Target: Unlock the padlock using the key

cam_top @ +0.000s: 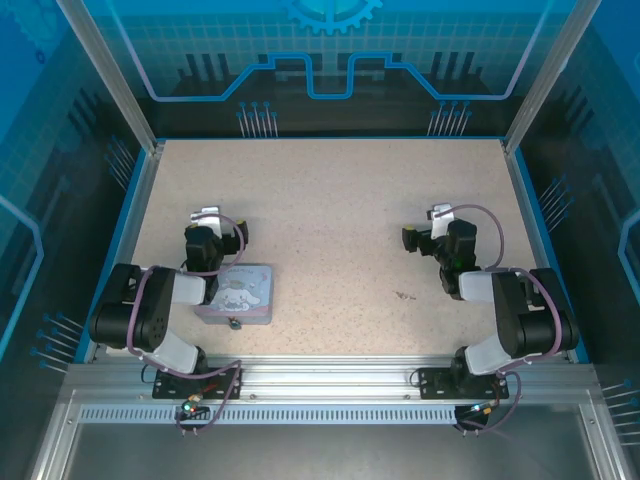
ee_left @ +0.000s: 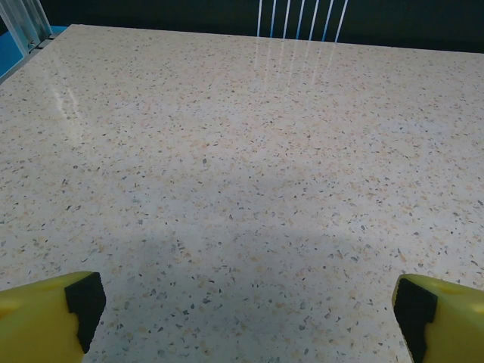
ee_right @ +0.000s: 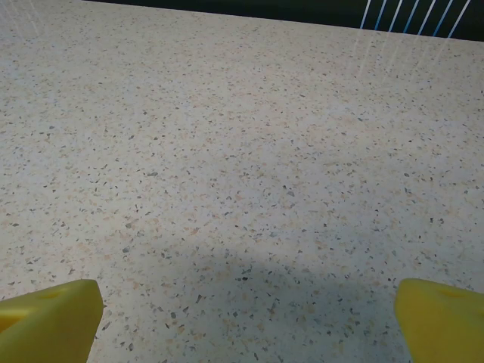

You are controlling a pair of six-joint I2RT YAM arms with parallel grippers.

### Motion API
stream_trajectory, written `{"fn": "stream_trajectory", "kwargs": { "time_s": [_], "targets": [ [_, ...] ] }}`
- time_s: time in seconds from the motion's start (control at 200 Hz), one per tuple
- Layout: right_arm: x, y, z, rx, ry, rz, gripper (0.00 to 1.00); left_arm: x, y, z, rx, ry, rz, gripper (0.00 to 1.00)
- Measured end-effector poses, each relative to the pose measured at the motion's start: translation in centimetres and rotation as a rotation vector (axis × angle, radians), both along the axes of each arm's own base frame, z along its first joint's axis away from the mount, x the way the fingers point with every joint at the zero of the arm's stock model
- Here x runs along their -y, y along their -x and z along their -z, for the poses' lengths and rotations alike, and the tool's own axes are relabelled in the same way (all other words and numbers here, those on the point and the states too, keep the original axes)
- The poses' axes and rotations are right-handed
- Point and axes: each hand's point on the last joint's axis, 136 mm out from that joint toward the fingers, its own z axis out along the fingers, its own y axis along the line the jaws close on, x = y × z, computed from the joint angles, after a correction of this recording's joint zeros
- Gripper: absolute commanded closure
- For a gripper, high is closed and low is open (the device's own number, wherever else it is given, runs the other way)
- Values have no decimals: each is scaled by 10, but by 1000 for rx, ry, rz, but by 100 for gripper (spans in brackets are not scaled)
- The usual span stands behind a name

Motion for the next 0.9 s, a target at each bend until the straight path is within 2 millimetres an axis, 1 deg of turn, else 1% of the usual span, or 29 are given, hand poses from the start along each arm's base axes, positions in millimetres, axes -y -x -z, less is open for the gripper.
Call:
{"fn": "stream_trajectory", "kwargs": {
  "time_s": [0.675,0.78,0.84,0.9],
  "targets": [
    [0,0,0,1,-2,-2,0,0,0,0,1,0,0,1],
    [1,0,0,-11,2,5,0,-4,1,-2,3,-1,-25,1],
    [4,0,-3,-25,9,23,0,-6,1,-6,15,-4,-33,1],
    [8,-1,-16,-25,11,43,0,-8,3,-10,26,-7,-45,1]
  ]
}}
